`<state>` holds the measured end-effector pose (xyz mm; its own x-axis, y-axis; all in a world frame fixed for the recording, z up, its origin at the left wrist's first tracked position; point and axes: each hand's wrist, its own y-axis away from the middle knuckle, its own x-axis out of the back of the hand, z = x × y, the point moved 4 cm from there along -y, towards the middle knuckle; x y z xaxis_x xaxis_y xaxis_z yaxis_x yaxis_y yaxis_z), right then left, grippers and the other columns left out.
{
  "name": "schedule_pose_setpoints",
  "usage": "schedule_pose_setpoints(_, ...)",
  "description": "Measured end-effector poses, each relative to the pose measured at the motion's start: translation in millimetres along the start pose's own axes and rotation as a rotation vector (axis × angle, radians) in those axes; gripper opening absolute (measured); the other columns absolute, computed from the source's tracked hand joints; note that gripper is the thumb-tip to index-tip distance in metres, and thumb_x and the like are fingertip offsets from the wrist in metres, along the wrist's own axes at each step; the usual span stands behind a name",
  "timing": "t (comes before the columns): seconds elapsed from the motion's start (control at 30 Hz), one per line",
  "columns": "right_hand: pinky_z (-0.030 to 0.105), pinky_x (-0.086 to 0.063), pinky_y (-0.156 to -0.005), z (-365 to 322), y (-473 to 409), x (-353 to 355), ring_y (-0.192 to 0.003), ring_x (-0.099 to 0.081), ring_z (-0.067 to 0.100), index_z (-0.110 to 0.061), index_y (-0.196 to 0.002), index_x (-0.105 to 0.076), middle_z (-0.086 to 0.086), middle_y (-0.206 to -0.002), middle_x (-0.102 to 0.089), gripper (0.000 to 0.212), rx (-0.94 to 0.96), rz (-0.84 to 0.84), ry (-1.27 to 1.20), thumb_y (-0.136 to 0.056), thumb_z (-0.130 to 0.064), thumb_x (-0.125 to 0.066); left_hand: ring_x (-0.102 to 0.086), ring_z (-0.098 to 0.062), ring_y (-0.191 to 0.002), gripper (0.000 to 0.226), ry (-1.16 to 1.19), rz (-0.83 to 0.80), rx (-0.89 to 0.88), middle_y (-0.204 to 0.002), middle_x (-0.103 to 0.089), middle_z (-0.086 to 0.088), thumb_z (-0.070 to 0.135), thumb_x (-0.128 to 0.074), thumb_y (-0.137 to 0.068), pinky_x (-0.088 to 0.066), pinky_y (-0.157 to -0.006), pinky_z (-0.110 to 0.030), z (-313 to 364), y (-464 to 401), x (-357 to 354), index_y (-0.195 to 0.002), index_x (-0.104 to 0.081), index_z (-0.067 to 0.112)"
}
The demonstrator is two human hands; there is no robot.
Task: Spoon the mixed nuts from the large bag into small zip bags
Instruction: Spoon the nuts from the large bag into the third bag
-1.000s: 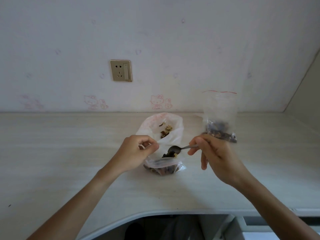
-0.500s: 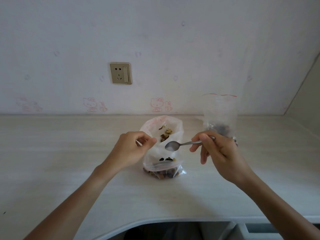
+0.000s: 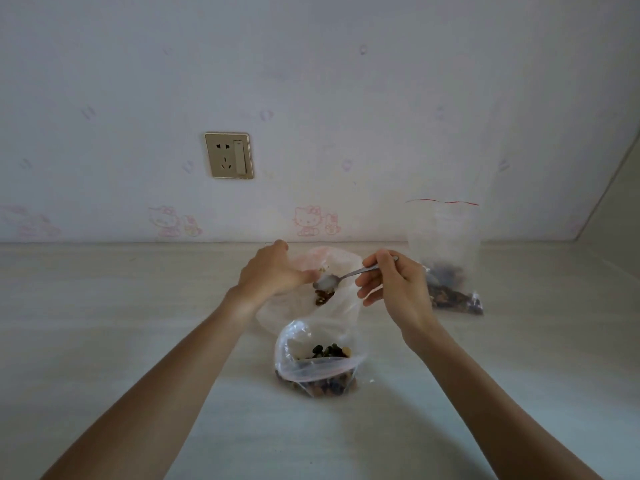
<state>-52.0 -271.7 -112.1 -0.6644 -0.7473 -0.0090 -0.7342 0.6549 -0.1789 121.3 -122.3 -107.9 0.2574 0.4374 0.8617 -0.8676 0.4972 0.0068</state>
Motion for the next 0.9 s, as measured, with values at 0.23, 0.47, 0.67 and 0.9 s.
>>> schedule_pose_setpoints(0.23, 0.041, -0.061, -0.067, 26, -9, -10, -0.073, -0.073, 0.031, -0.010, -0.093, -0.064, 0.011, -0.070, -0.074, 0.034, 0.066, 0.066, 0.145, -0.112, -0.021, -0.038, -0.061, -0.024, -0.079, 0.038, 0.129, -0.011, -0.014, -0.080, -0.059, 0.000, 0.043, -0.072, -0.089, -0.040, -0.060, -0.030, -8, -22, -18, -0.078, -0.055, 0.011)
schedule_pose_setpoints(0.47, 0.038, -0.060, -0.059, 32, -8, -10, -0.064, -0.074, 0.025, -0.014, -0.093, -0.063, 0.009, -0.073, -0.072, 0.035, 0.122, 0.126, 0.084, -0.112, -0.028, -0.037, -0.057, -0.007, -0.074, 0.018, 0.168, 0.096, -0.116, -0.082, -0.064, 0.008, 0.032, -0.061, -0.097, -0.039, -0.057, -0.024, -14, -22, -20, -0.085, -0.061, 0.018)
schedule_pose_setpoints(0.67, 0.037, -0.059, -0.063, 37, -7, -17, -0.065, -0.073, 0.018, -0.022, -0.094, -0.061, 0.003, -0.077, -0.073, 0.031, 0.130, 0.117, 0.232, -0.112, -0.028, -0.037, -0.070, -0.021, -0.086, 0.011, 0.456, 0.063, -0.081, -0.092, -0.074, 0.004, 0.035, -0.062, -0.092, -0.051, -0.062, -0.032, -13, -18, -21, -0.090, -0.062, 0.024)
schedule_pose_setpoints(0.9, 0.042, -0.061, -0.068, 41, -6, -18, -0.059, -0.073, 0.015, -0.014, -0.100, -0.064, 0.000, -0.081, -0.074, 0.032, 0.091, 0.136, 0.302, -0.111, -0.028, -0.037, -0.078, -0.020, -0.094, 0.041, 0.794, 0.001, -0.051, -0.092, -0.081, -0.002, 0.040, -0.071, -0.069, -0.059, -0.074, -0.042, -5, -14, -15, -0.099, -0.062, 0.014)
